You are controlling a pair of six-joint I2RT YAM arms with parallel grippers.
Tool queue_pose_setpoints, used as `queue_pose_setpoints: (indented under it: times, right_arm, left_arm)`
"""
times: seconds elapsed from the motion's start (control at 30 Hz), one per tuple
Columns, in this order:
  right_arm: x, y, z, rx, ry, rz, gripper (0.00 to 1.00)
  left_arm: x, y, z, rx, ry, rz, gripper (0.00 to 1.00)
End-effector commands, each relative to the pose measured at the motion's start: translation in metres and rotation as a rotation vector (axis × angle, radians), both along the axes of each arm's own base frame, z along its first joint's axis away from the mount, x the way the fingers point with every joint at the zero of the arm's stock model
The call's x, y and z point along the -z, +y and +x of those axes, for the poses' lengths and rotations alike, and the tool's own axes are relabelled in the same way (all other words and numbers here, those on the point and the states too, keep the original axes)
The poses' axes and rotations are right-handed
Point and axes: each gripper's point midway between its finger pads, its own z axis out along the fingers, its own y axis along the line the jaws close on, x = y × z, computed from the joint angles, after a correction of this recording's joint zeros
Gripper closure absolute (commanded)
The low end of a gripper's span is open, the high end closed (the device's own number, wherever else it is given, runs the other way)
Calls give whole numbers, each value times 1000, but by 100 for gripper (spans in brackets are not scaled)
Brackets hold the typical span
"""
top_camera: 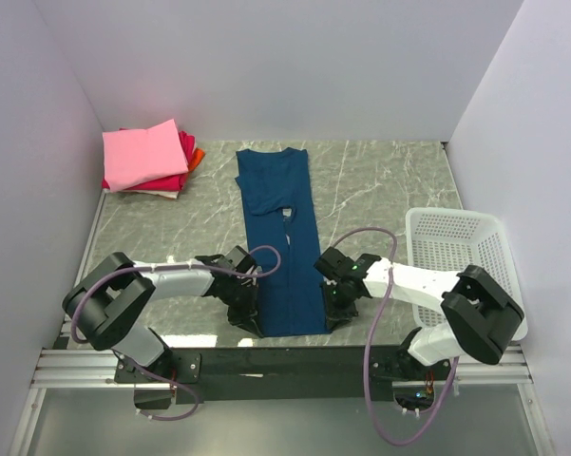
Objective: Fold and stack the t-shirts
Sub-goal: Fold the tshirt
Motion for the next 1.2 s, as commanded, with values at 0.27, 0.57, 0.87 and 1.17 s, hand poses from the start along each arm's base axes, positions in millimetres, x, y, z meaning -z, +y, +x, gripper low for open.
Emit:
queue_pose_setpoints:
  times: [0.27,0.57,0.87,1.17]
  right_arm:
    - [-8,-30,-9,66,-23,-79,62]
    - [-35,-3,6,67,-92,64,56]
    - [-17,6,6,49,-51,72,53]
    - [-8,10,3,44,-14,70,54]
  left_arm:
    - [22,25,-7,2,-59,125,100]
    - [18,22,-10,29,-85,121,100]
    - [16,24,-11,29,-100,117,100]
    - [16,28,-13,39,-103,122,100]
